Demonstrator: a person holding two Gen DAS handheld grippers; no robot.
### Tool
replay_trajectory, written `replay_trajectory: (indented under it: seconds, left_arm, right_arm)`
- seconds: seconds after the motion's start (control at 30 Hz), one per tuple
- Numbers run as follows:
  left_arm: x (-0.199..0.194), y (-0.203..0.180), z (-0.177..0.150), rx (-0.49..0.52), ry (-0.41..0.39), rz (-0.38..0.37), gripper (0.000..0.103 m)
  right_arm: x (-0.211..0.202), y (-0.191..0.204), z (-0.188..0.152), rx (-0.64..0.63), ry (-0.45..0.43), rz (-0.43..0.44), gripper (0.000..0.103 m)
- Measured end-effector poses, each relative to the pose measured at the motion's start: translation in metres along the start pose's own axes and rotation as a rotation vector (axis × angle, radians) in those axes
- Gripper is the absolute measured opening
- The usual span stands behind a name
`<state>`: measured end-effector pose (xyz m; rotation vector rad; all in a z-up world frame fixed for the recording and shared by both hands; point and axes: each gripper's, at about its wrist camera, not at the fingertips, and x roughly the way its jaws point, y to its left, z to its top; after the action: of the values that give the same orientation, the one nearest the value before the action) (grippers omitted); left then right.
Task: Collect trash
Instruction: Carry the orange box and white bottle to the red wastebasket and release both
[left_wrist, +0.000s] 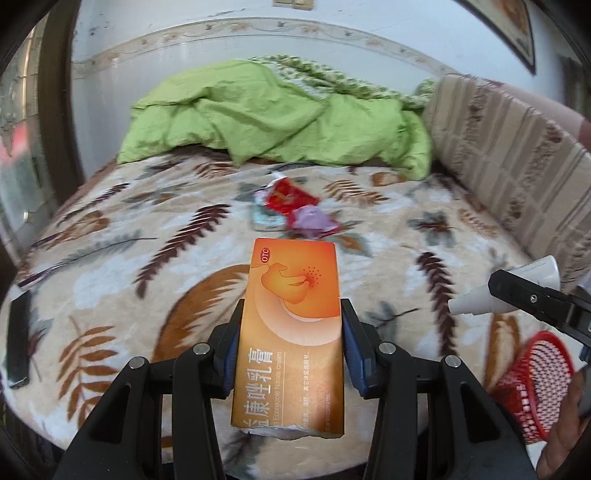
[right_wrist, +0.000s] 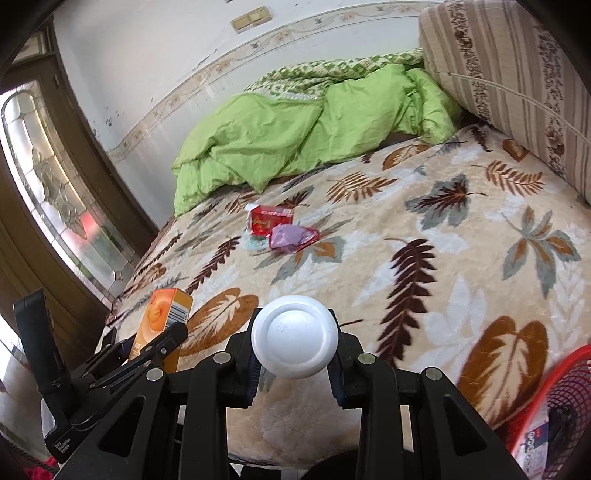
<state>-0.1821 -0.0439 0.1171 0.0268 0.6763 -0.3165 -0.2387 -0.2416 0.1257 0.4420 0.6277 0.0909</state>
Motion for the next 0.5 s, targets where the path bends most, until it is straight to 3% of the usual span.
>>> replay_trajectory:
  seconds: [0.27, 0.5]
  left_arm:
    - [-0.005, -0.039, 0.011, 0.066, 0.011, -0.135, 0.045]
    - [-0.011, -0.125, 0.011, 0.205, 0.045, -0.326, 0.045]
  right_arm:
    - [-0.055, -0.048, -0.002, 0.076, -0.045, -0.080, 0.032]
    - [-0.124, -0.113, -0.018, 0.168, -0.060, -0.247, 0.032]
